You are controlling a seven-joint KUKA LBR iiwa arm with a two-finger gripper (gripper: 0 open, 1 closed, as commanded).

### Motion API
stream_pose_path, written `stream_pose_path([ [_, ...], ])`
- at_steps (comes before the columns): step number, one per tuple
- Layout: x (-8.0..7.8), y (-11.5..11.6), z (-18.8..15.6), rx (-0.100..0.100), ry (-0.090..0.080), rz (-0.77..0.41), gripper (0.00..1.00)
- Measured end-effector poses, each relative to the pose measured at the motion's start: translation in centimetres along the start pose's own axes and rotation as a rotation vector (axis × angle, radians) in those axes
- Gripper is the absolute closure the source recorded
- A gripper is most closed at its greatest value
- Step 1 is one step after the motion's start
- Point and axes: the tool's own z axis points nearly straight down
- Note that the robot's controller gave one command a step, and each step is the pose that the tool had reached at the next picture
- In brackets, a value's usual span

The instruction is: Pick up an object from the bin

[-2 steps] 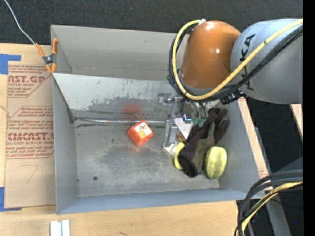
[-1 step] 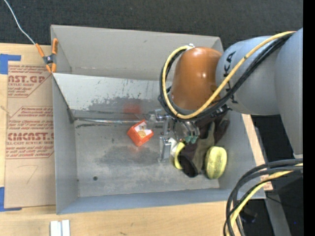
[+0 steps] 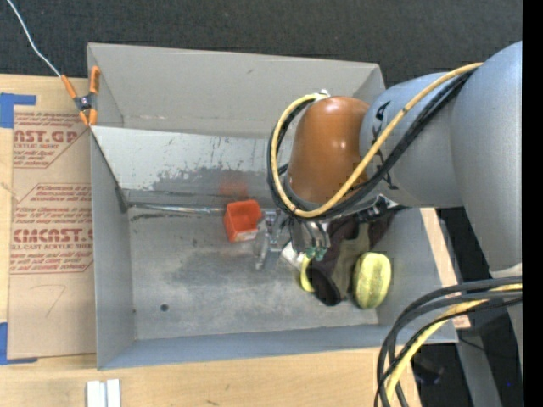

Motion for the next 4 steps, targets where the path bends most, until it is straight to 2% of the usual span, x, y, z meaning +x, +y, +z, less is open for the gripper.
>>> stream_pose_path([
  [1, 0.4, 0.3, -1.5, 0.0, -0.003, 0.073, 1.0],
  [2, 0.9, -0.9, 4.7, 0.0, 0.001, 0.025, 1.0],
  [3, -0.8, -1.0, 1.5, -0.002, -0.008, 0.038, 1.0],
  [4, 0.1, -1.5, 1.0, 0.0, 0.0, 0.03, 1.0],
])
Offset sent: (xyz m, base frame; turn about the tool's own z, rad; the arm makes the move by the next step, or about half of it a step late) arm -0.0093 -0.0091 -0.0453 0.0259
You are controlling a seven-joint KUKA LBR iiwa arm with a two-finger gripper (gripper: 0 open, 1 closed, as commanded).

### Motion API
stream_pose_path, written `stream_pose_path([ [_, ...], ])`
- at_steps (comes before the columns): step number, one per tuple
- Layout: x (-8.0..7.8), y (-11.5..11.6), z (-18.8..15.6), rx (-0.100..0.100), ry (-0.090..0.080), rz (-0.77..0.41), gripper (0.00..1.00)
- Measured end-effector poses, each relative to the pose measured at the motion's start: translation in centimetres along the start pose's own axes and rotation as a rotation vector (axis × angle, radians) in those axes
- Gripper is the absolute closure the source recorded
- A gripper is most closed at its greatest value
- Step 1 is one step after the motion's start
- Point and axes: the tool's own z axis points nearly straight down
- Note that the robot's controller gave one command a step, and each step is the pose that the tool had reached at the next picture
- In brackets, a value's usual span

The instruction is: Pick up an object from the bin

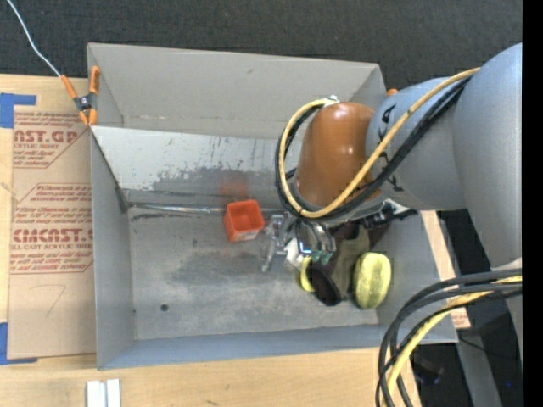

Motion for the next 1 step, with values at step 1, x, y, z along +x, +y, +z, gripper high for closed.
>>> stream_pose_path([
  [1, -0.57, 0.79, 2.74, -0.002, -0.007, -0.044, 1.0],
])
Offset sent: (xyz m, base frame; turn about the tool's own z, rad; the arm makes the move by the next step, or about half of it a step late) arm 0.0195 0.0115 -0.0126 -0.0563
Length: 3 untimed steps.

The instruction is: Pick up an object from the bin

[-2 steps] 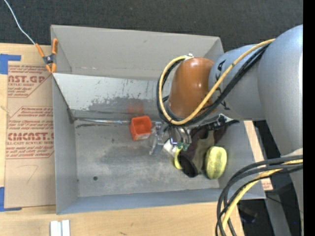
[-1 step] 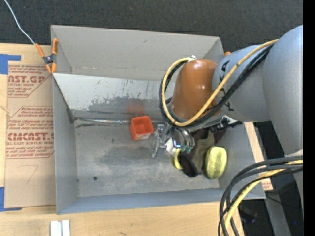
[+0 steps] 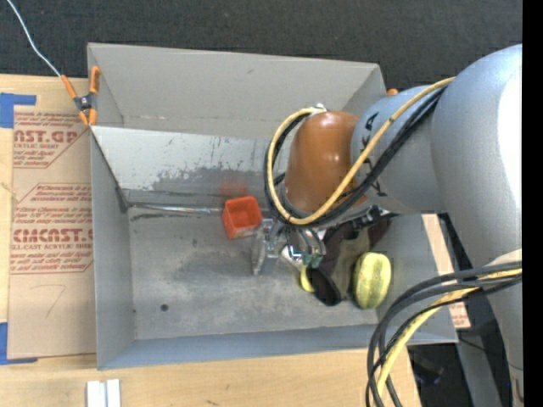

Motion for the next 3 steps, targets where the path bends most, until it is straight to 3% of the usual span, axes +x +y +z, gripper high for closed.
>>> stream_pose_path([
  [1, -1.4, 0.4, -1.5, 0.001, 0.004, -0.011, 1.0],
  [2, -2.5, -2.5, 1.6, 0.0, -0.001, 0.005, 1.0],
  [3, -1.5, -1.0, 1.1, -0.001, 0.004, 0.019, 1.0],
])
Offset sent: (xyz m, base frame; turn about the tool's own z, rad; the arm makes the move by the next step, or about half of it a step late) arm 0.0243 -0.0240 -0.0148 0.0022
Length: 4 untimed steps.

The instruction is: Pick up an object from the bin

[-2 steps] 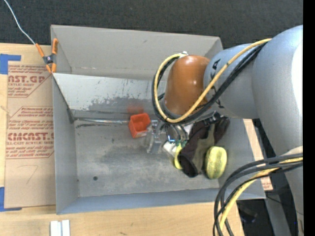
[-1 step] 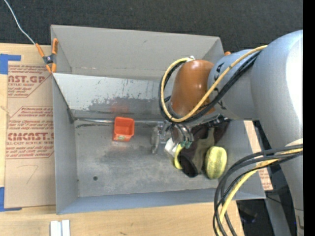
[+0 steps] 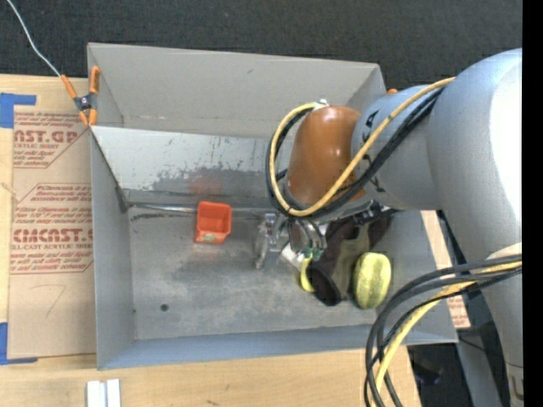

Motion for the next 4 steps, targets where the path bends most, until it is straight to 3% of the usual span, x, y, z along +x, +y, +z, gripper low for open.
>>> stream_pose_path([
  [1, -1.1, -2.5, -4.6, 0.001, -0.003, -0.01, 1.0],
  [2, -1.5, -3.2, -5.9, -0.001, -0.003, 0.027, 1.0],
  [3, -1.3, -3.2, -4.5, 0.001, -0.005, -0.014, 1.0],
  [4, 0.0, -4.0, -3.7, -0.001, -0.004, -0.011, 1.0],
])
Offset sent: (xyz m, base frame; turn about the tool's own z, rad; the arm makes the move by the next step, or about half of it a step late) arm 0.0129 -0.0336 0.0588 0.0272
